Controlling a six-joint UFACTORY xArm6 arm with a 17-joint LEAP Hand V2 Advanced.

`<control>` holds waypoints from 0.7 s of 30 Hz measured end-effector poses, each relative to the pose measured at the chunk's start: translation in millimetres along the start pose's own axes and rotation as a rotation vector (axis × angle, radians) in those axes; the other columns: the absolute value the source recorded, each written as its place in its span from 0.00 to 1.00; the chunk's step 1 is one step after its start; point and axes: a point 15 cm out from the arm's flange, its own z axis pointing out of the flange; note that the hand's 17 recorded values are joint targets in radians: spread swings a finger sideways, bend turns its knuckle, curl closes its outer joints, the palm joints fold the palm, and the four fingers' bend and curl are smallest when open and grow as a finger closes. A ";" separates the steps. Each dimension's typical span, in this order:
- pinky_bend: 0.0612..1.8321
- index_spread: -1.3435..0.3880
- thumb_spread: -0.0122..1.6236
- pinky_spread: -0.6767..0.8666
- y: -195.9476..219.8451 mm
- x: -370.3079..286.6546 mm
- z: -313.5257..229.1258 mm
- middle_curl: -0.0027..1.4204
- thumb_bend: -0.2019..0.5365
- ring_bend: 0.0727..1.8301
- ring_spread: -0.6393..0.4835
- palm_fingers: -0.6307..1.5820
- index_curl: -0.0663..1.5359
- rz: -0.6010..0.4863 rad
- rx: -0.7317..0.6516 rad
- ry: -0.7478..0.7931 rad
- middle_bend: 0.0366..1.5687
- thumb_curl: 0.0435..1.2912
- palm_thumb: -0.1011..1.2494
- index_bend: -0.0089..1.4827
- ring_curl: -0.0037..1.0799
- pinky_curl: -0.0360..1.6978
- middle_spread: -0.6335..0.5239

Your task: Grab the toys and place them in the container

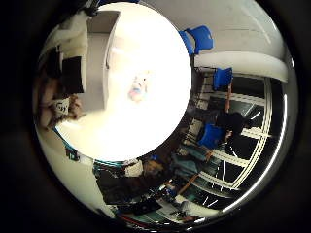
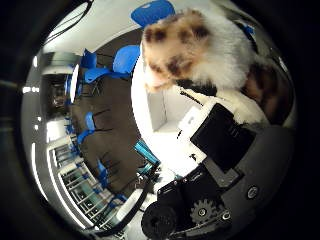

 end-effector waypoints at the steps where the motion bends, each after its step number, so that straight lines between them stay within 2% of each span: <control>1: 0.74 0.55 0.81 0.30 -5.0 -6.5 1.3 0.86 0.26 0.71 0.31 0.70 0.75 0.001 0.011 -0.020 0.70 0.37 0.82 0.64 0.89 0.59 0.26; 10: 0.73 0.55 0.81 0.30 -32.1 -15.0 23.5 0.87 0.26 0.71 0.30 0.70 0.75 0.026 0.028 -0.054 0.70 0.36 0.80 0.63 0.89 0.59 0.26; 15: 0.71 0.55 0.83 0.28 -37.9 -6.5 38.5 0.85 0.25 0.70 0.31 0.70 0.74 0.057 0.019 -0.073 0.67 0.33 0.72 0.59 0.86 0.56 0.26; 17: 0.69 0.55 0.83 0.25 -38.0 -2.8 42.0 0.83 0.24 0.69 0.31 0.71 0.72 0.065 0.015 -0.075 0.64 0.31 0.68 0.54 0.82 0.53 0.26; 19: 0.62 0.55 0.83 0.17 -36.1 0.0 44.3 0.76 0.24 0.66 0.31 0.69 0.68 0.075 0.010 -0.088 0.60 0.28 0.62 0.39 0.74 0.47 0.26; 21: 0.59 0.54 0.82 0.11 -32.6 1.5 45.1 0.70 0.24 0.63 0.29 0.61 0.63 0.075 0.000 -0.093 0.55 0.26 0.58 0.22 0.68 0.44 0.26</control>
